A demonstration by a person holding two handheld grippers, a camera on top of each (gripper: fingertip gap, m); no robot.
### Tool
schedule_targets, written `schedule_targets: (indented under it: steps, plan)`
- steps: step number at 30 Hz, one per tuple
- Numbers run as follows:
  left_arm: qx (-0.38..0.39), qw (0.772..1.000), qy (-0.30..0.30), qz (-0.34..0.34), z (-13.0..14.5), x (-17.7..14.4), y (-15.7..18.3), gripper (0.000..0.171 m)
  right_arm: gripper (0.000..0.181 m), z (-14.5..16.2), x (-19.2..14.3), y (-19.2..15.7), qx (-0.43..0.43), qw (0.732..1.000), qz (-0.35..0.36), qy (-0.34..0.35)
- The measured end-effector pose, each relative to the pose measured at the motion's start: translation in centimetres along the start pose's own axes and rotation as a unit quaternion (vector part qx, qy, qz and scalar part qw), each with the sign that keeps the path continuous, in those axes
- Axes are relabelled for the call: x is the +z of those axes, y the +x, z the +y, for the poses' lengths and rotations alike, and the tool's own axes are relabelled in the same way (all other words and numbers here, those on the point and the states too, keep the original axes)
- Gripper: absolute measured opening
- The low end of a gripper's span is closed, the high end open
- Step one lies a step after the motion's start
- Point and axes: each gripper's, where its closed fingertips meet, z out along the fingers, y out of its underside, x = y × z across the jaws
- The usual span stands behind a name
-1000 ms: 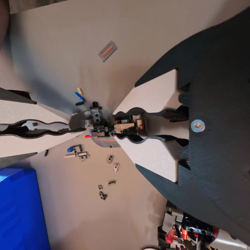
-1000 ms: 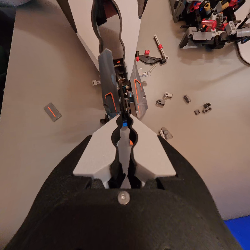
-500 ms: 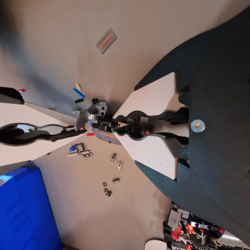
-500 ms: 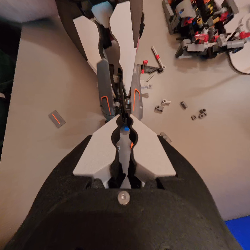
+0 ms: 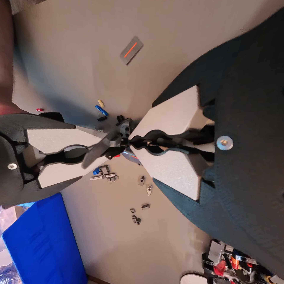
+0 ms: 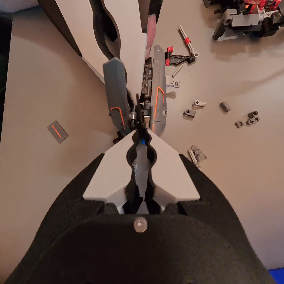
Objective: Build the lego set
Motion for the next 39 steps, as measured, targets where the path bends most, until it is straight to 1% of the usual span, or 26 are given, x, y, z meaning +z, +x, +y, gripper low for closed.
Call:
schedule_targets:
  steps: [8, 10, 20, 26, 29, 36, 39]
  plan:
    - [-0.014, 1.000, 0.017, 0.004, -0.3, 0.0, -0.2, 0.000, 0.004, -0.1, 0.1, -0.1, 0.008, 1.000, -0.008, 0.009]
    - [-0.004, 1.000, 0.018, -0.004, -0.4, 0.0, -0.3, 0.000, 0.004, -0.2, 0.1, -0.1, 0.004, 1.000, -0.006, 0.008]
    - [-0.015, 0.999, 0.041, -0.001, -0.7, -0.1, -0.3, 0.000, 0.005, -0.1, 0.2, 0.0, 0.004, 1.000, -0.002, 0.009]
    - [-0.023, 0.998, 0.061, 0.005, -1.0, -0.4, -0.2, 0.000, 0.005, -0.2, 0.2, 0.0, 0.002, 1.000, -0.001, 0.011]
    - [-0.040, 0.995, 0.086, 0.009, -1.5, -0.7, -0.3, 0.000, 0.005, -0.2, 0.2, 0.0, 0.001, 1.000, -0.002, 0.013]
    - [-0.040, 0.995, 0.096, 0.003, -1.5, -0.9, -0.5, 0.000, 0.005, -0.4, 0.4, 0.0, 0.003, 1.000, -0.004, 0.020]
    - [-0.054, 0.990, 0.129, 0.004, -2.4, -1.9, -0.8, 0.000, 0.005, -0.4, 0.4, -0.1, 0.002, 1.000, -0.005, 0.020]
